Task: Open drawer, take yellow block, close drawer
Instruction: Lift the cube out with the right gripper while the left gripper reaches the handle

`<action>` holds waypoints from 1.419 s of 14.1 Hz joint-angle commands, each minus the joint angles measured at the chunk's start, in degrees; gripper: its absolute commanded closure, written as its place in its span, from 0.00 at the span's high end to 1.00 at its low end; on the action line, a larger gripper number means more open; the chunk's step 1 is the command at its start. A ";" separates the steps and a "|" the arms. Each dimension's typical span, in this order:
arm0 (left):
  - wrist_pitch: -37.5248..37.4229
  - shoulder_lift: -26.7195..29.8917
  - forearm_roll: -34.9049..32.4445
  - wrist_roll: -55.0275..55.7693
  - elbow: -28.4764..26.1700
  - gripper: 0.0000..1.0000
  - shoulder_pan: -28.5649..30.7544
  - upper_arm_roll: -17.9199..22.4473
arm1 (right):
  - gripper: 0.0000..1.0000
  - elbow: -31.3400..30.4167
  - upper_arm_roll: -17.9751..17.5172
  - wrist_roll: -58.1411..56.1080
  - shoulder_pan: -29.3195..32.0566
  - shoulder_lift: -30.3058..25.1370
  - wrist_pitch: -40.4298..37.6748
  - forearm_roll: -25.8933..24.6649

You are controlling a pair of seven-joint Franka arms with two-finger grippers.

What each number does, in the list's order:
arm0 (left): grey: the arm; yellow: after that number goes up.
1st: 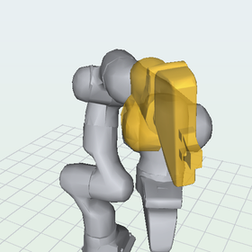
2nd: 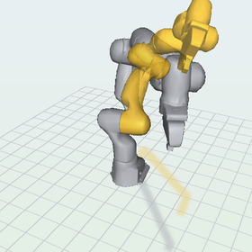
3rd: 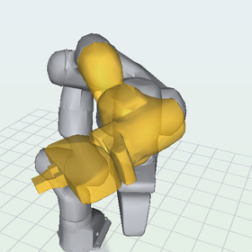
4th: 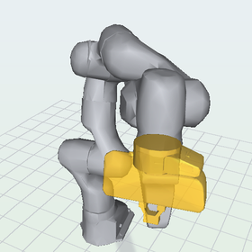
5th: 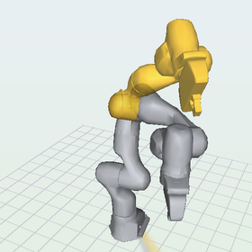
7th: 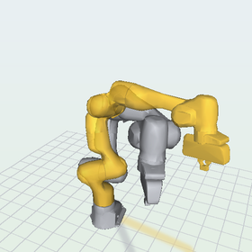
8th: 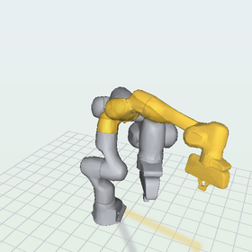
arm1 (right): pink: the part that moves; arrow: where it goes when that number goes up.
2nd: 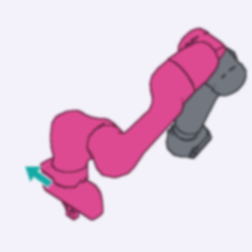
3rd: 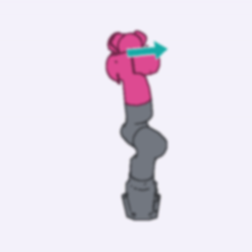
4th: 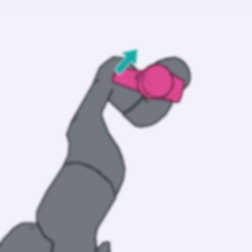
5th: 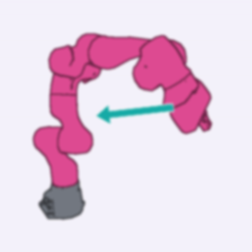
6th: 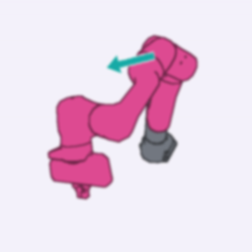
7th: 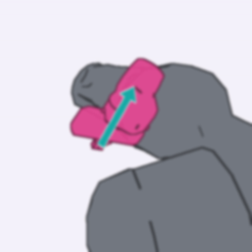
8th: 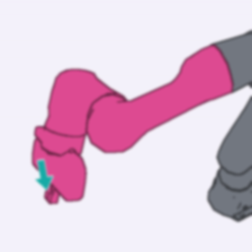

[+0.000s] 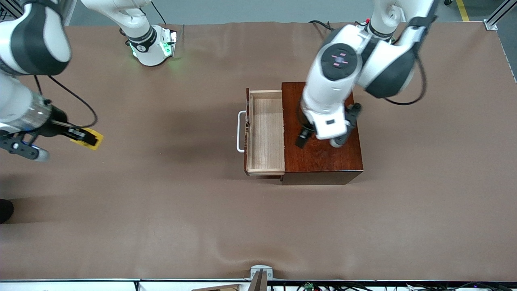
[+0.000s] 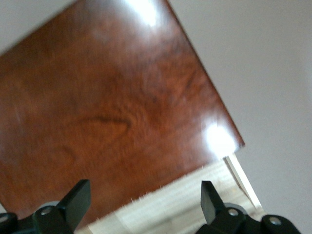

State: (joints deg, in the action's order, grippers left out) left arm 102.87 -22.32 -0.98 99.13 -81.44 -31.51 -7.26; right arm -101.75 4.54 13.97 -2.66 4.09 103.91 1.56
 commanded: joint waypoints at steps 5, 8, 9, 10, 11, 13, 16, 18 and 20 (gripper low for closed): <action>9.52 -6.68 -0.25 23.36 5.94 1.00 -7.94 0.32 | 0.00 -18.12 -1.38 -19.59 8.98 -0.15 19.82 -0.15; 12.87 -9.75 -0.16 33.99 8.13 1.00 -11.37 0.40 | 0.00 -18.57 -1.47 -19.59 8.73 5.30 23.77 0.03; 14.36 -11.24 -0.25 38.55 9.36 1.00 -12.07 0.40 | 0.00 -18.57 -1.55 -19.59 8.46 7.41 26.14 0.11; 16.55 -12.73 -0.25 41.99 10.33 1.00 -12.60 0.49 | 0.00 -18.31 -1.56 -19.24 8.11 9.60 28.69 0.20; 18.31 -13.53 -0.25 43.94 10.34 1.00 -13.57 0.67 | 0.00 -17.87 -1.64 -18.98 7.59 12.06 30.63 0.64; 20.60 -15.29 -0.25 45.01 10.43 1.00 -14.37 0.84 | 0.00 -17.34 -1.73 -18.45 6.01 15.24 34.94 0.90; 25.00 -17.40 -0.16 45.01 10.43 1.00 -14.37 0.41 | 0.00 -14.19 -1.73 -15.99 3.54 19.98 35.75 2.40; 25.36 -17.93 0.01 44.93 10.34 1.00 -14.37 0.40 | 0.00 -11.99 -1.82 -15.81 2.49 22.45 36.36 3.71; 24.93 -18.20 0.28 44.49 9.99 1.00 -14.37 0.40 | 0.00 -9.44 -1.73 -15.72 1.34 24.82 36.45 4.77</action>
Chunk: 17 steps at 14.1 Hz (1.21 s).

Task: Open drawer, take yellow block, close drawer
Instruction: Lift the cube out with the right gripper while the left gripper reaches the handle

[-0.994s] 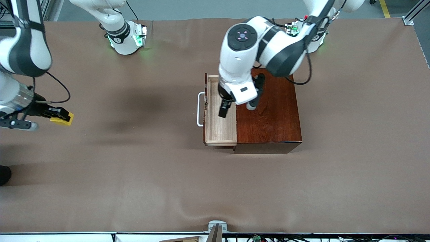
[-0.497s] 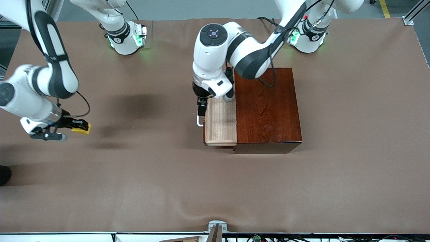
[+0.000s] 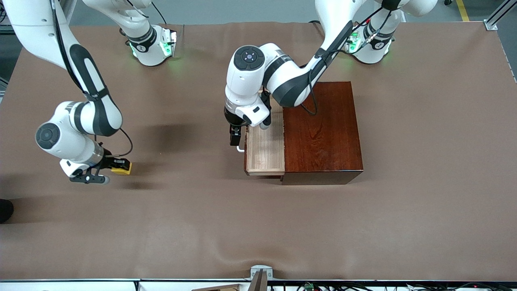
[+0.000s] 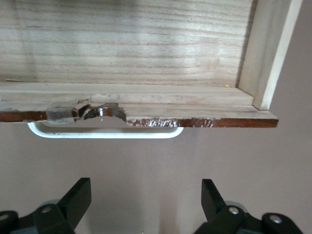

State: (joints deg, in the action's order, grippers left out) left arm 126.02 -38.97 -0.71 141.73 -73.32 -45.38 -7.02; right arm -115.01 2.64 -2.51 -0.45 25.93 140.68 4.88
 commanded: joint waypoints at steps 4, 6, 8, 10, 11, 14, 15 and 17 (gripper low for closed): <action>-1.03 -2.77 0.71 0.84 1.78 1.00 -0.49 0.07 | 0.00 7.69 0.17 1.80 -2.89 7.02 -0.32 5.40; -3.05 -3.21 2.81 -2.40 1.78 1.00 -0.49 0.07 | 0.00 8.83 0.17 4.44 -3.59 8.60 -0.24 5.41; -4.03 -3.39 3.34 -4.00 1.78 1.00 -0.49 0.07 | 0.00 9.01 0.17 4.45 -3.77 8.70 -0.15 5.41; -4.73 -3.57 3.35 -4.18 1.78 1.00 -0.49 0.07 | 0.00 9.01 0.17 4.45 -3.95 8.70 -0.15 5.32; -5.00 -3.57 3.61 -4.09 1.69 1.00 -0.49 0.07 | 0.09 9.19 0.17 4.45 -3.95 8.70 -0.23 5.32; -9.38 -3.39 4.66 -4.09 1.69 1.00 -0.41 0.07 | 1.00 10.42 0.17 6.46 -4.12 8.43 -0.94 5.41; -10.35 -3.30 5.01 -4.09 1.78 1.00 -0.32 0.07 | 1.00 10.68 0.17 6.90 -4.21 8.26 -1.03 5.32; -10.97 -3.22 4.93 -4.09 1.69 1.00 -0.14 0.16 | 1.00 10.68 0.17 6.82 -4.39 6.95 -1.81 5.32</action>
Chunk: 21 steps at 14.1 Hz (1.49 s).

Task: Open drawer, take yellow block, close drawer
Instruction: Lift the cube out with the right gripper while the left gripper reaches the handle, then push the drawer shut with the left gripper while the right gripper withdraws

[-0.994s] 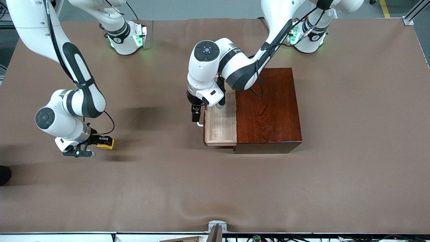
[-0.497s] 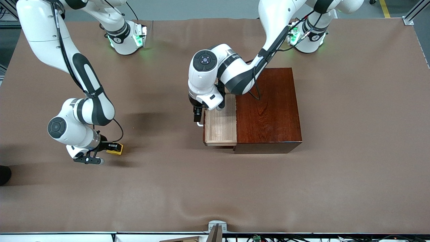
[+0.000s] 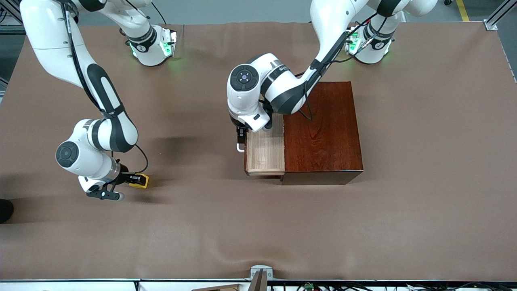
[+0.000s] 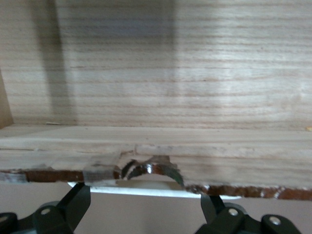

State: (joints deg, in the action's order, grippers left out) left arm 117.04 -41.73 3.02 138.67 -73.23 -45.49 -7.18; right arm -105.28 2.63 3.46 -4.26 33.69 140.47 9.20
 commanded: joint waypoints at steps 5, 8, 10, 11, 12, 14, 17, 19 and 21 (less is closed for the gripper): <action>-3.39 0.51 -0.39 -0.42 1.60 1.00 0.05 0.94 | 1.00 2.88 0.27 0.06 -0.57 -7.66 -11.33 -1.01; -6.89 0.69 -0.39 -0.24 1.51 1.00 0.31 1.03 | 1.00 6.04 0.27 0.40 -0.49 -13.01 -22.39 -3.31; -9.45 0.69 -0.39 0.45 1.16 1.00 0.40 1.03 | 1.00 10.25 0.53 0.59 -0.14 -15.13 -31.61 -4.36; -10.59 0.77 -0.47 0.81 1.16 1.00 0.49 1.29 | 1.00 10.80 0.53 0.67 0.04 -17.58 -34.88 -4.80; -11.64 1.04 -0.82 1.25 1.16 1.00 0.40 1.64 | 1.00 10.37 0.53 0.93 -0.04 -20.39 -36.83 -4.80; -14.45 1.21 -2.66 1.78 1.16 1.00 0.31 1.91 | 1.00 10.19 0.53 2.78 0.04 -25.23 -41.22 -5.15; -17.71 0.95 -6.01 3.89 0.99 1.00 0.40 1.91 | 1.00 10.27 0.62 4.28 0.30 -31.03 -46.59 -6.98; -20.61 0.78 -7.84 3.97 0.72 1.00 0.49 1.91 | 1.00 10.27 0.62 3.31 2.14 -34.29 -49.05 -8.58; -23.07 0.60 -9.61 4.41 0.72 1.00 0.49 1.91 | 1.00 10.27 0.71 2.26 3.20 -36.05 -50.03 -8.84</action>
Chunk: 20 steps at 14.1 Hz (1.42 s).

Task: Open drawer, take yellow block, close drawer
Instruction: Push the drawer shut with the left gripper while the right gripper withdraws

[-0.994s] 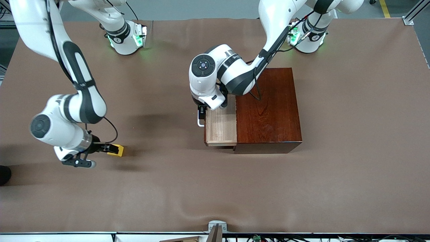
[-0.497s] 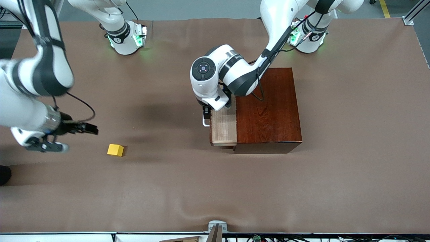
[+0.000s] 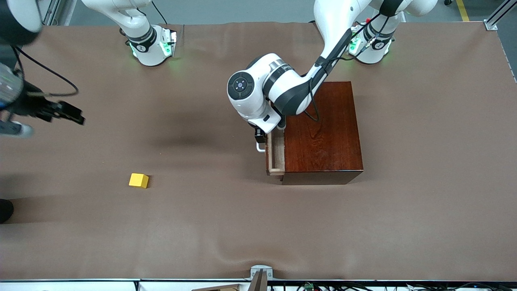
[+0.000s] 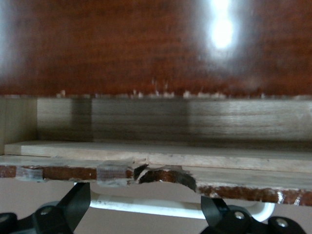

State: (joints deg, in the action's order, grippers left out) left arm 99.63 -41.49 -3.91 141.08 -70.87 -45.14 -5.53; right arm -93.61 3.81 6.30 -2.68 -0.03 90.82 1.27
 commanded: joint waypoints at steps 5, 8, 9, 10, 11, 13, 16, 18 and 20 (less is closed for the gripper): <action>-9.88 0.35 -6.81 2.89 -1.64 1.00 0.05 1.21 | 1.00 -0.96 -1.26 -5.33 4.88 -2.78 -0.29 -1.97; -11.21 -0.26 -8.21 2.89 -1.55 1.00 0.05 2.36 | 1.00 -0.87 -3.80 -3.23 6.36 -2.78 -0.82 -1.88; -11.12 -0.61 -8.48 2.89 -1.37 1.00 -0.04 2.45 | 1.00 -0.78 -4.42 -2.61 6.46 -2.78 -0.82 -1.88; -10.86 -0.61 -8.74 2.97 -0.94 1.00 -0.30 2.62 | 1.00 -0.78 -4.69 -2.61 6.37 -2.78 -0.82 -1.88; -10.34 -0.44 -8.66 2.97 -0.67 1.00 -0.47 2.63 | 1.00 -0.78 -4.69 -2.61 6.29 -2.78 -0.82 -1.88; -7.36 -0.09 -8.57 4.02 -0.05 1.00 -1.44 2.63 | 1.00 -0.78 -4.60 -2.52 6.11 -2.78 -0.73 -1.80; -3.49 0.52 -8.57 3.86 0.21 1.00 -2.06 2.01 | 1.00 -0.78 -4.43 -2.61 6.20 -2.78 -0.82 -1.80; -2.86 1.32 -9.27 1.50 1.96 1.00 -1.88 2.62 | 1.00 -0.78 -4.43 -2.52 6.20 -2.78 -1.08 -1.71; -2.86 2.63 -14.95 -2.11 2.32 1.00 -1.88 3.76 | 1.00 0.09 -4.43 -2.61 6.20 -2.70 -1.35 -1.88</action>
State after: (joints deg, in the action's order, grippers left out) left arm 97.13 -40.40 -14.12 141.67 -69.45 -46.62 -2.96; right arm -93.72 0.39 2.99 2.37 -1.87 90.17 0.20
